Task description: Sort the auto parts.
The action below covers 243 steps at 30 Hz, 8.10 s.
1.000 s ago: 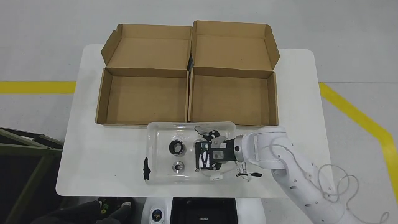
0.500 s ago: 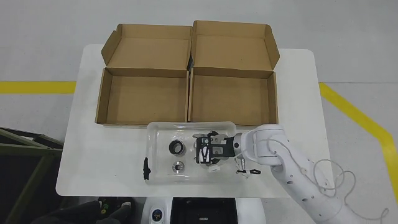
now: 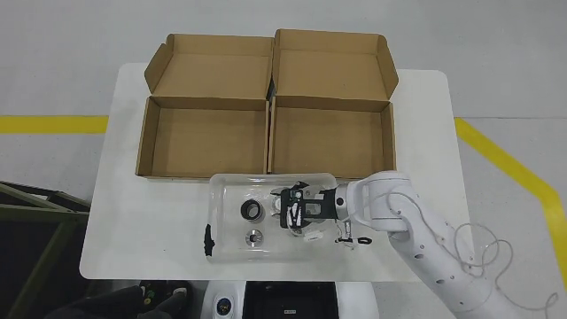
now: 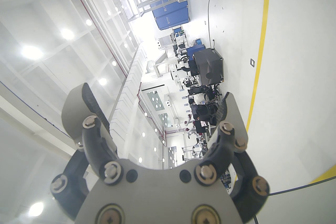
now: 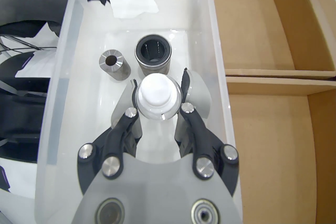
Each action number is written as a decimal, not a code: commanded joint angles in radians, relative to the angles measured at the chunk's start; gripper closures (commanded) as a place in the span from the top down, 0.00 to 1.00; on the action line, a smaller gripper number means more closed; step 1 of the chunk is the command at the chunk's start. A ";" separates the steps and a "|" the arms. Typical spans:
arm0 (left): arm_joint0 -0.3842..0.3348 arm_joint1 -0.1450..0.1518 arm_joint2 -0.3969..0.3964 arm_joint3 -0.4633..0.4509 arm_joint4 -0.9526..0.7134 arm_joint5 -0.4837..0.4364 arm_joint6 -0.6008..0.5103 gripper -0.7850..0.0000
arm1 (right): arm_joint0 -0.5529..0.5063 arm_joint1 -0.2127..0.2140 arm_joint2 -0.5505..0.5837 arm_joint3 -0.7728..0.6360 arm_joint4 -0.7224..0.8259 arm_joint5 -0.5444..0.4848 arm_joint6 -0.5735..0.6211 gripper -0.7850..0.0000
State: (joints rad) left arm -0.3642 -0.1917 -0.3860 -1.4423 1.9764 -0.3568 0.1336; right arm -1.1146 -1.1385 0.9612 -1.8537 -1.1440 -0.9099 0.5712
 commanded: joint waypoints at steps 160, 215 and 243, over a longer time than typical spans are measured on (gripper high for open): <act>0.000 0.000 0.000 0.000 0.000 0.000 0.000 1.00 | 0.033 0.060 0.064 -0.121 0.186 -0.043 0.182 0.80; 0.000 0.000 0.000 0.000 0.000 0.000 0.000 1.00 | 0.132 0.084 -0.284 -0.017 0.060 0.086 0.425 0.50; 0.000 0.000 0.000 0.000 0.000 0.000 0.000 1.00 | 0.195 0.102 -0.283 -0.058 0.140 0.094 0.393 0.00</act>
State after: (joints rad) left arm -0.3642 -0.1917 -0.3860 -1.4423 1.9764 -0.3568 0.1336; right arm -0.9196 -1.0373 0.6746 -1.9079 -1.0022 -0.8137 0.9683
